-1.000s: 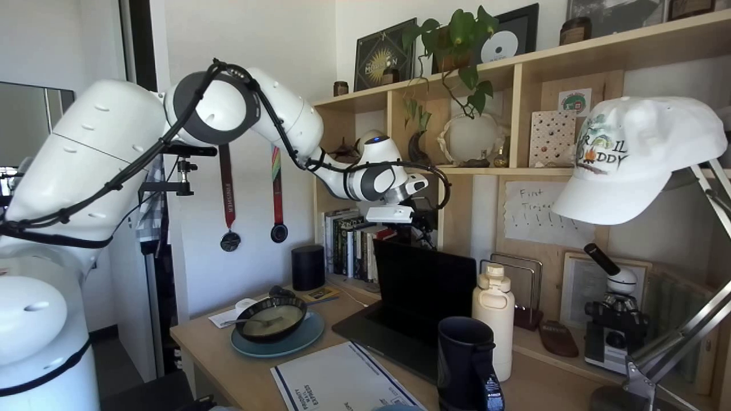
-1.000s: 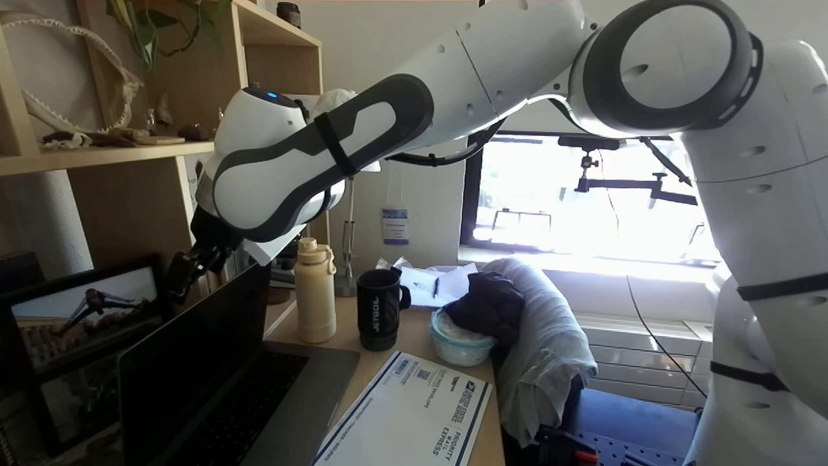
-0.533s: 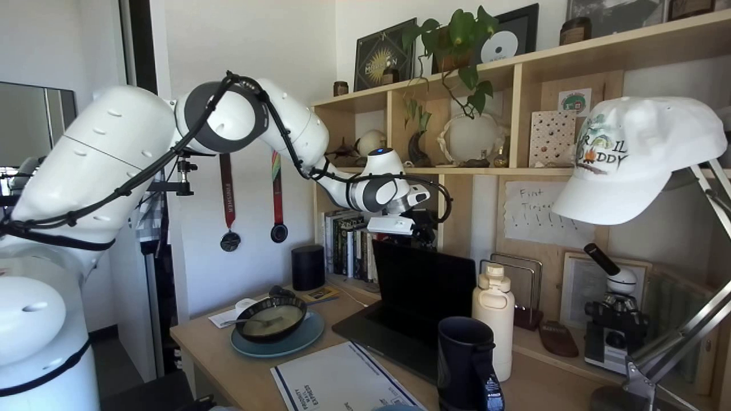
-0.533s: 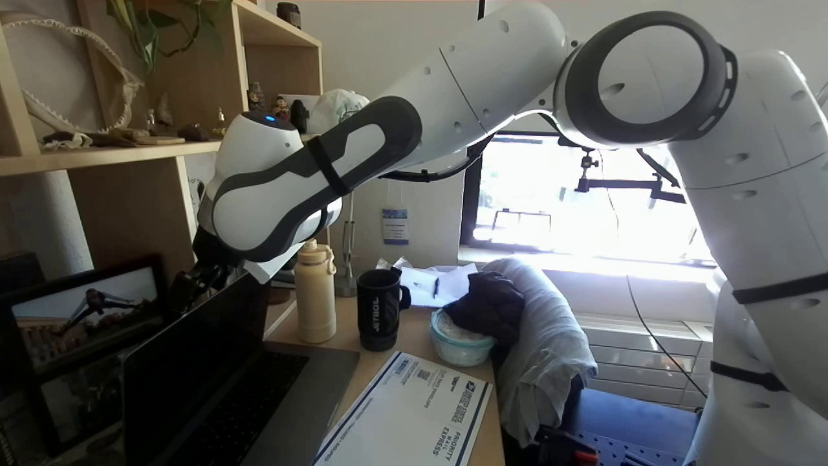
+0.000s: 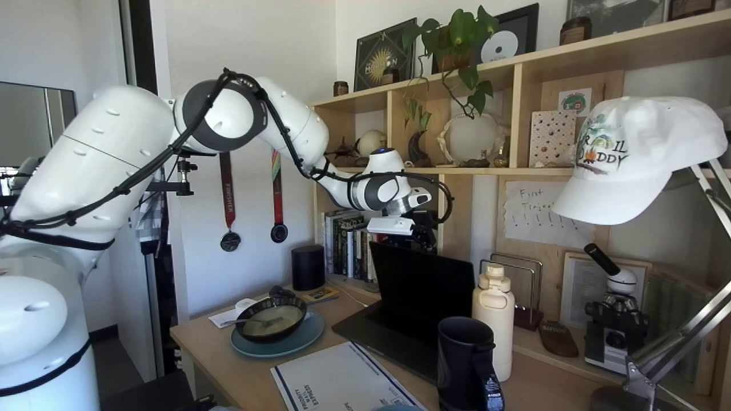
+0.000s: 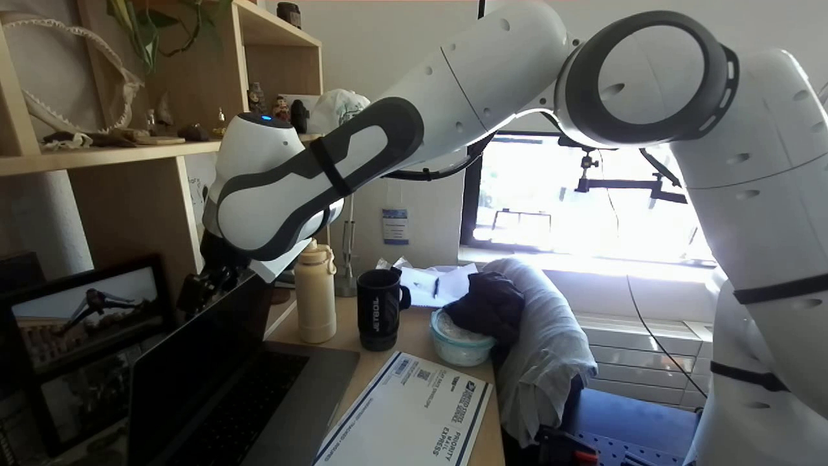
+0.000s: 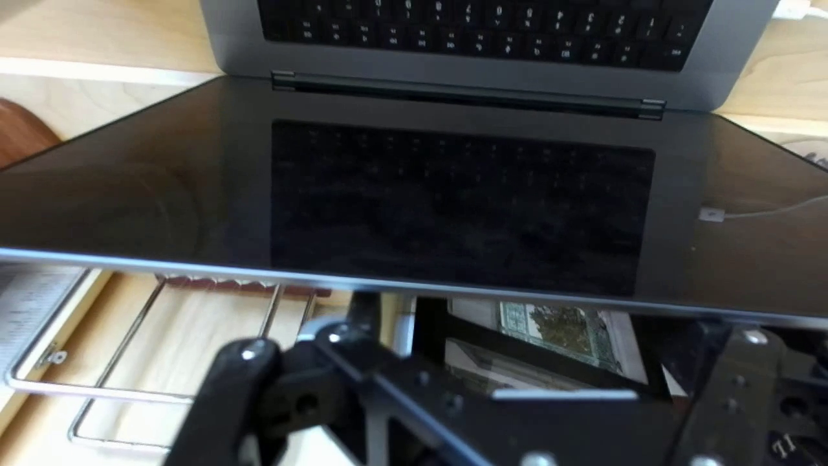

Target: Close the laptop

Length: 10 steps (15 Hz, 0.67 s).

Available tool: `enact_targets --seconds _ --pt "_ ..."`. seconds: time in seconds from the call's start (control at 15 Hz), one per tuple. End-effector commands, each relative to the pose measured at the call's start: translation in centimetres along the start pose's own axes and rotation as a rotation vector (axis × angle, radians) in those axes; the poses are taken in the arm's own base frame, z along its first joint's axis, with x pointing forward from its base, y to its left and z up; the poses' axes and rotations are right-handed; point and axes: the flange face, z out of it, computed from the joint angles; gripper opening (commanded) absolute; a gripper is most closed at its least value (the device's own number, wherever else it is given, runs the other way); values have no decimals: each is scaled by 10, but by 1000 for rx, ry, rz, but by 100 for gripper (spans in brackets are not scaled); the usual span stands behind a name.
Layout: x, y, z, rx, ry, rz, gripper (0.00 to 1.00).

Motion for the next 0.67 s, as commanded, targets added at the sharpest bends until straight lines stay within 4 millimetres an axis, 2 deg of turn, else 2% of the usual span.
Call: enact_targets --seconds 0.0,0.2,0.6 --pt "-22 7 -14 -30 -128 15 100" --pt "-42 4 -10 -10 -201 31 100" --pt "-91 -14 12 39 -260 51 100"
